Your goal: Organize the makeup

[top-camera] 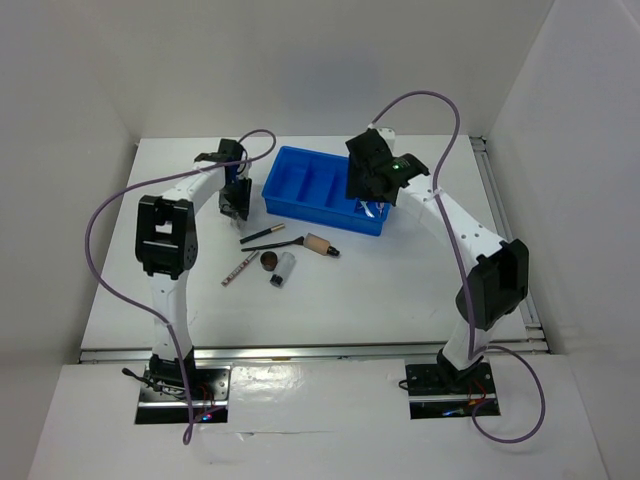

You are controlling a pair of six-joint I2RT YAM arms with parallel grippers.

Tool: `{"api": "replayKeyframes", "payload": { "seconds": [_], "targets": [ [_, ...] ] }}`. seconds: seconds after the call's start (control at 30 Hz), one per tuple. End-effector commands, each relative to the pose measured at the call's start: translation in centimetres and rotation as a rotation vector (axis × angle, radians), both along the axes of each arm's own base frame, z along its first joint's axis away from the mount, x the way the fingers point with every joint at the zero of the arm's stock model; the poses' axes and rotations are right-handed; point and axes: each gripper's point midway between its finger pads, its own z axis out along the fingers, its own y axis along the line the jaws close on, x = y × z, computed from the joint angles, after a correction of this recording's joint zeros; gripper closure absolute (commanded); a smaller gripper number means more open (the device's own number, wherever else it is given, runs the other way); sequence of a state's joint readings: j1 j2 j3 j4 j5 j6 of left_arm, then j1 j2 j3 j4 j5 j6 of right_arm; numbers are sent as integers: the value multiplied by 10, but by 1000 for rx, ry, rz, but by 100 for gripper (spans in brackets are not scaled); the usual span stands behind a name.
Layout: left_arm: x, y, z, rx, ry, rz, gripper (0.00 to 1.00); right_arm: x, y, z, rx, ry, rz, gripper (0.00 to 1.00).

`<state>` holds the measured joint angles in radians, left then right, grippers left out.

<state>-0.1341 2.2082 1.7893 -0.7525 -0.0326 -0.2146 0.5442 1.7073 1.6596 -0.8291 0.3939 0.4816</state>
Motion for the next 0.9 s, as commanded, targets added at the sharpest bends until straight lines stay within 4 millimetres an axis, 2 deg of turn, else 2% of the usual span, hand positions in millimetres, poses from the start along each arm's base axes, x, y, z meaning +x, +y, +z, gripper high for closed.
{"api": "replayKeyframes", "payload": {
  "seconds": [0.0,0.03,0.1,0.13,0.23,0.37,0.43,0.47,0.53,0.63,0.67,0.7,0.8,0.83,0.87],
  "targets": [
    [6,-10,45,-58,-101,-24,59,2,7,12,3,-25,-3,32],
    [6,-10,45,-58,-101,-24,67,2,7,12,3,-25,-3,32],
    [1,-8,43,-47,-81,-20,92,1,12,8,-2,-17,7,32],
    [3,-4,51,-30,-96,-3,100,-1,16,8,5,-17,10,32],
    [2,3,67,0,-117,11,100,-3,20,11,6,-18,19,32],
    [15,7,126,16,-238,37,100,-5,23,11,6,-18,28,32],
    [19,0,150,-26,-287,21,100,-5,24,11,12,-19,22,32],
    [23,-3,168,-47,-325,14,100,-6,21,10,0,-16,15,32],
    [27,-18,185,-91,-364,-21,100,-6,19,7,-11,-12,9,32],
    [37,-60,197,-186,-392,-106,100,-6,17,11,-12,-23,4,32],
    [39,-70,198,-206,-394,-127,100,-7,17,11,-12,-23,4,32],
    [47,-89,197,-250,-401,-147,100,-7,16,15,0,-31,-3,32],
    [64,-123,193,-307,-446,-189,100,-14,15,18,21,-31,-3,32],
    [69,-130,188,-310,-451,-198,100,-20,15,20,37,-29,9,32],
    [76,-136,173,-307,-436,-192,100,-23,16,23,59,-35,11,32]
  ]
}}
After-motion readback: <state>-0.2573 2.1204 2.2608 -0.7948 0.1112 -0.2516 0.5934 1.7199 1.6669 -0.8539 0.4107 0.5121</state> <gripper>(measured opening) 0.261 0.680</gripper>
